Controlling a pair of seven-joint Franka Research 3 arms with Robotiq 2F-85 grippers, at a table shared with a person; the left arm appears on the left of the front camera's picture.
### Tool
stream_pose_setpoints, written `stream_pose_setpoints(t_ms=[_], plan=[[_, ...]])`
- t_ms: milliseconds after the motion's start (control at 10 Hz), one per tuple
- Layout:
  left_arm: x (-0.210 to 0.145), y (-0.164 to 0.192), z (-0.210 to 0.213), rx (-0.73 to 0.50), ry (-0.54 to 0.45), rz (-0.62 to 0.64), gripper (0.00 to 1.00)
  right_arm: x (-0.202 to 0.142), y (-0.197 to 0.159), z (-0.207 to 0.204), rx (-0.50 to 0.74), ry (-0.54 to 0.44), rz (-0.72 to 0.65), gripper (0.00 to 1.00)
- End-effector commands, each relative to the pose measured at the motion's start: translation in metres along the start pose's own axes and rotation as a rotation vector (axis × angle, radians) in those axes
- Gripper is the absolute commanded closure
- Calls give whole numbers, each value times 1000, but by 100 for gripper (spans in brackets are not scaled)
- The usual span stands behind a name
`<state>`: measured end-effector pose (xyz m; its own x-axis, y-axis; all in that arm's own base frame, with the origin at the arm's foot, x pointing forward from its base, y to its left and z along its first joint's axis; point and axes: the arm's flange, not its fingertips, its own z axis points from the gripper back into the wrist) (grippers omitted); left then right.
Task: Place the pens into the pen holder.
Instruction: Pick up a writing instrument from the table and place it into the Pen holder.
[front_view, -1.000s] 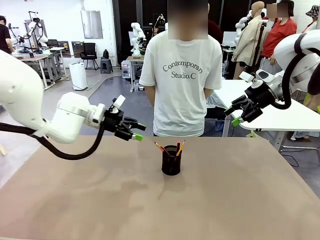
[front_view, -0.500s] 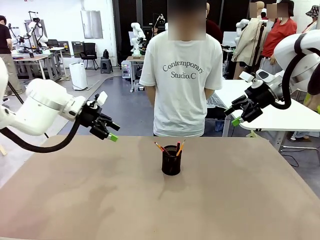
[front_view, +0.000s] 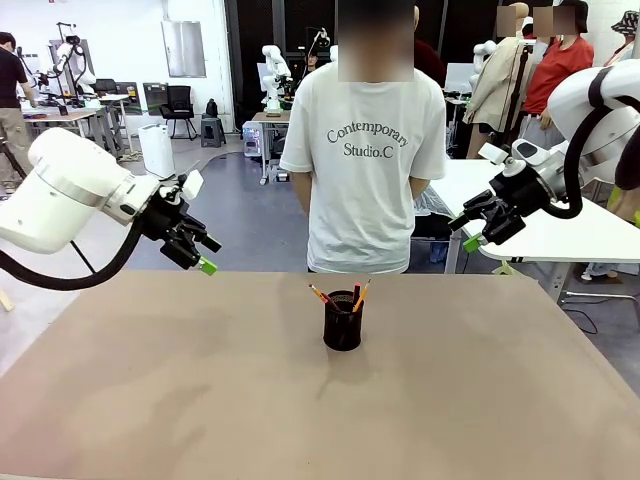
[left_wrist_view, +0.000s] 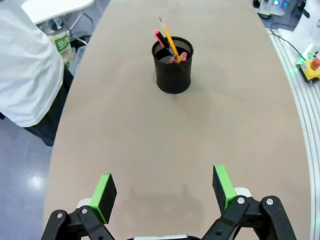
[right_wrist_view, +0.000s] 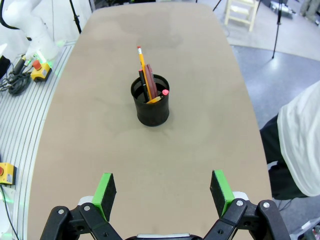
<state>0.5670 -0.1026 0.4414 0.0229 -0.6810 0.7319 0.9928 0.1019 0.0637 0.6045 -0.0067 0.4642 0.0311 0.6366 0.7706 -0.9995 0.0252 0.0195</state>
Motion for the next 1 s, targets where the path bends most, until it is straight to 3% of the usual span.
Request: stream_pose_setpoints(t_ms=[0,100,500,800,900], plan=[[-1,-5,10,44,6,5,0,3,0,1,-5,6,7,0],[0,-6,11,6,-54,-14,0,3,0,1,-5,6,7,0],[0,-7,16,10,-50,-24,0,3,0,1,-5,6,7,0],[3,-9,18,1,-134,-37,0,3,0,1,-5,6,7,0],[5,-3,12,-1,-55,-15,0,3,0,1,-5,6,7,0]])
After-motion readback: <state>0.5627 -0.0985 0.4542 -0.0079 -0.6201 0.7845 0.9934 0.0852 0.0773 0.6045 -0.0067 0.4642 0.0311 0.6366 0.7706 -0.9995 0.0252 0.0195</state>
